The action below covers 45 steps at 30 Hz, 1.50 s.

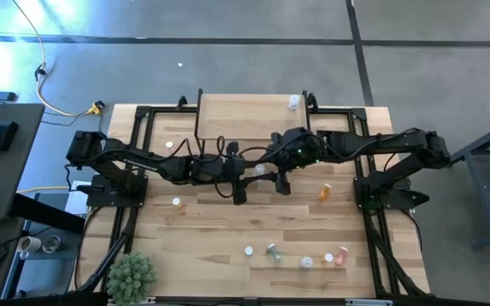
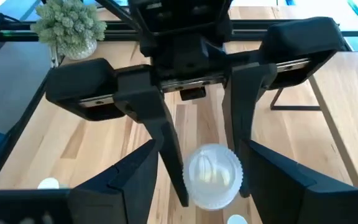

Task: Pick and place medicine bottles onto shelf by color
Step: Put the top transparent pill bottle on the shelf aligned with the transparent pill bottle

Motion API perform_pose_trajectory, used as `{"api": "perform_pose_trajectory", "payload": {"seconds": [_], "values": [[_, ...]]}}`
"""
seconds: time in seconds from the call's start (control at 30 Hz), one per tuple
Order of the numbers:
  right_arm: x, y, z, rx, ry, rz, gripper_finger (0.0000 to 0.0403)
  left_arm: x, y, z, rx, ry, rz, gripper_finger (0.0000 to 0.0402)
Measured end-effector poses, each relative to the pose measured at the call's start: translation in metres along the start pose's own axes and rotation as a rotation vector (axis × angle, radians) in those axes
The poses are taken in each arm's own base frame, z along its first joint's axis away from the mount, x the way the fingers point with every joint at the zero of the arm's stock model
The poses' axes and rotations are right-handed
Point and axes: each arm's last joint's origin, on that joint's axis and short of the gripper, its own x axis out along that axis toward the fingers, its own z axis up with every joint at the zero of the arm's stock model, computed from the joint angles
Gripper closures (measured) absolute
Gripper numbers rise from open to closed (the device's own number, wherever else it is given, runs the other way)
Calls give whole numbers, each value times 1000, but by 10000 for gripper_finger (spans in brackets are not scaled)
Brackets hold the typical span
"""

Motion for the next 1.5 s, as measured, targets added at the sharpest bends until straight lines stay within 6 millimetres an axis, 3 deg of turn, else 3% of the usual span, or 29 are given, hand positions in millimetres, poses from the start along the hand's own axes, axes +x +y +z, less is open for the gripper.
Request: {"api": "perform_pose_trajectory", "payload": {"seconds": [0.47, 0.93, 1.23, 1.5], "values": [[2, -1, -4, 8, 41, -28, 190, 0, 0, 1, -3, -9, 3, 262], [1, -1, -4, 24, 41, -30, 276, 0, 1, 2, -13, -22, 7, 256], [1, -1, -4, 23, 40, -56, 281, 0, 1, 2, 18, -24, 13, 249], [1, -2, -4, 25, 37, -63, 282, 0, 2, 2, 22, -23, 30, 216]]}}
